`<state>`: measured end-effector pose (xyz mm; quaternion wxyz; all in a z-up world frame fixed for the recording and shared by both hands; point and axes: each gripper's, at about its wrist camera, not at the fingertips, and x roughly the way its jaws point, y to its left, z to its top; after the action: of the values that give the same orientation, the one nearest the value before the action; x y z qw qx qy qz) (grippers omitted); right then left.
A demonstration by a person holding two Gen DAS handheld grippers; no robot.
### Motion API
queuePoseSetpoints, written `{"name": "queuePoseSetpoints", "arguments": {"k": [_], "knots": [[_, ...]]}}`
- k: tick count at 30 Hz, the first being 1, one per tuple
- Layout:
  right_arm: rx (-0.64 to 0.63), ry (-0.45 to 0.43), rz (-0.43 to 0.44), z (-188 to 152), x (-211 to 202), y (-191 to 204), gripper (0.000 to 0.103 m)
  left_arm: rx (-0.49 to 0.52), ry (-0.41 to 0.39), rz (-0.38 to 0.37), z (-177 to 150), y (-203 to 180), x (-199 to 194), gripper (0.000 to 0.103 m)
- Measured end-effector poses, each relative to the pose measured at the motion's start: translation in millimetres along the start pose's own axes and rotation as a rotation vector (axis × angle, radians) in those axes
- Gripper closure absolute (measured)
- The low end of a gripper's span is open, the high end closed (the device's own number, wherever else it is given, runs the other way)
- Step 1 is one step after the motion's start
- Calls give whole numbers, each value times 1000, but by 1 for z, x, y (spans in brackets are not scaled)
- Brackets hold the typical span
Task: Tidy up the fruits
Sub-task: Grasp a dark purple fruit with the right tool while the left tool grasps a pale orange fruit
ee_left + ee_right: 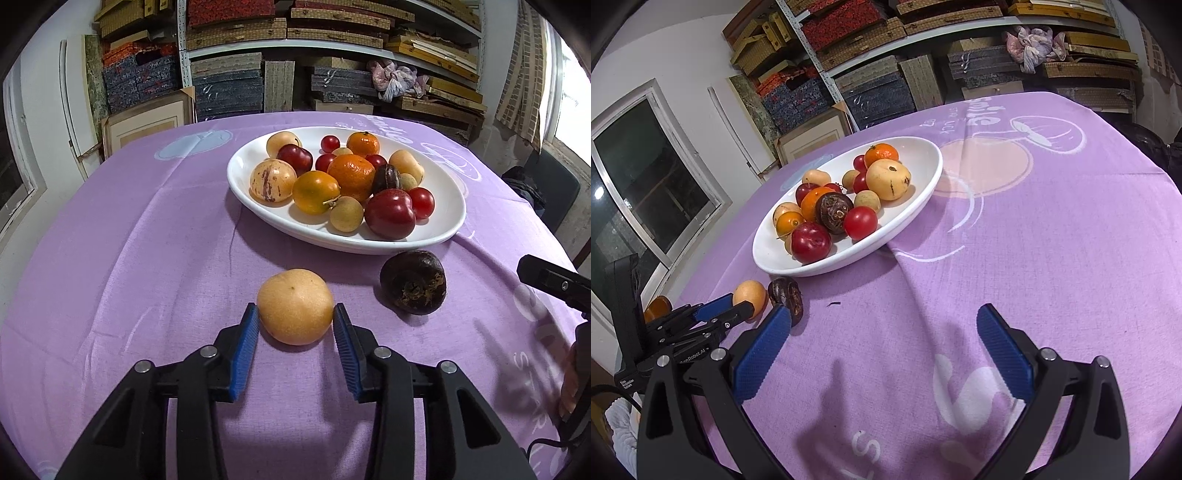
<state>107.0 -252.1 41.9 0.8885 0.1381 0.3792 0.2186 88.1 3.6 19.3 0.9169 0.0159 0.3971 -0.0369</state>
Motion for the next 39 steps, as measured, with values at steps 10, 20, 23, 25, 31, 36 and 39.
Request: {"name": "queuePoseSetpoints", "arguments": {"k": [10,20,23,25,31,36,39], "knots": [[-225,73,41,-10,14,51,6,-5,-9,-22,0,1,-1,63],[-325,210,33,-10,72,99,37,-20,-18,-32,-1,9,-5,68],[-320,217,35,-5,79,98,79,-22,-18,-34,-1,9,-5,68],[-310,228,51,-4,80,96,81,-28,-18,-41,0,9,-4,68],[-297,223,85,-6,61,89,81,-16,-37,-63,-1,5,-7,103],[-284,202,75,-5,42,76,81,-38,-9,-59,1,7,-2,101],[-275,206,78,-7,41,72,81,-47,45,-79,4,9,8,71]]}}
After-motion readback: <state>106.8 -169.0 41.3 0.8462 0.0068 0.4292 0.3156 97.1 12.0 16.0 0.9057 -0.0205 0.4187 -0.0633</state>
